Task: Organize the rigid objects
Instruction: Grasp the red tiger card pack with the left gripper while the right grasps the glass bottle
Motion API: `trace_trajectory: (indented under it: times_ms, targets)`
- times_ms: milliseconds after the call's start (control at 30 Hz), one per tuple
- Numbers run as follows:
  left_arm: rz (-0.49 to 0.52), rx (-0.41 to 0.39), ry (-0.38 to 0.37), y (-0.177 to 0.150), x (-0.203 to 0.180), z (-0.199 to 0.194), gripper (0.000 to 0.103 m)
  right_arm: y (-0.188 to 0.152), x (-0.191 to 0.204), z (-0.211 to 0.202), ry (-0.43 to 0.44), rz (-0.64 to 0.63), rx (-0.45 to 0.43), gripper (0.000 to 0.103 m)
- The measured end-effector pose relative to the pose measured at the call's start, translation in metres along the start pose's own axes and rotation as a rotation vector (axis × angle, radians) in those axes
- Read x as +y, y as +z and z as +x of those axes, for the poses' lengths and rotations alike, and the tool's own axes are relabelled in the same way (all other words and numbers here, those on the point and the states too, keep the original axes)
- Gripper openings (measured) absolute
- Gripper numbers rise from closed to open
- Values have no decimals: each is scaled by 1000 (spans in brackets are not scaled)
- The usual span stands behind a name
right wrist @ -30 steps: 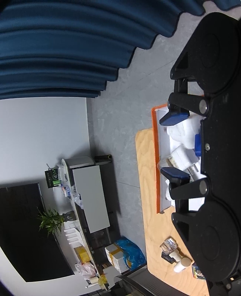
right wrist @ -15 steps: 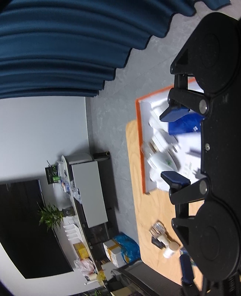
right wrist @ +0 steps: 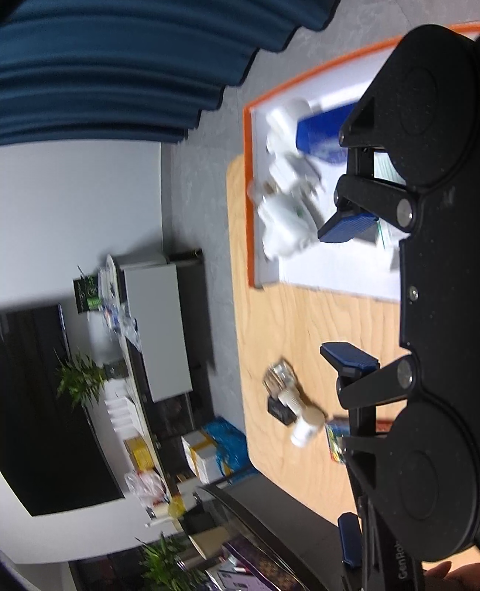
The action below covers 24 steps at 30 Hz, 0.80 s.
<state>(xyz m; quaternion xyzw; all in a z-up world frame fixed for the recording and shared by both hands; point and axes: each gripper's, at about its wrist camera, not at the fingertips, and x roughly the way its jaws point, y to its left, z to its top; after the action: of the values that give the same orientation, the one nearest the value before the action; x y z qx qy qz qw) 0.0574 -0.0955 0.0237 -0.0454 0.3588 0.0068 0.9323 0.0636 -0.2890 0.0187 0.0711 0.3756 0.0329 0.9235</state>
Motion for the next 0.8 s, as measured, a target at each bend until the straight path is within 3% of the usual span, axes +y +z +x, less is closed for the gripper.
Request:
trace_trajectory:
  times_ms: [300,800]
  targets:
    - [-55,21,45,-8,34,6,86,-6,34,16,42,-36,28,72]
    - [-77,67,66,-17,44,28,86,-10,48,39,70,-50,57,72]
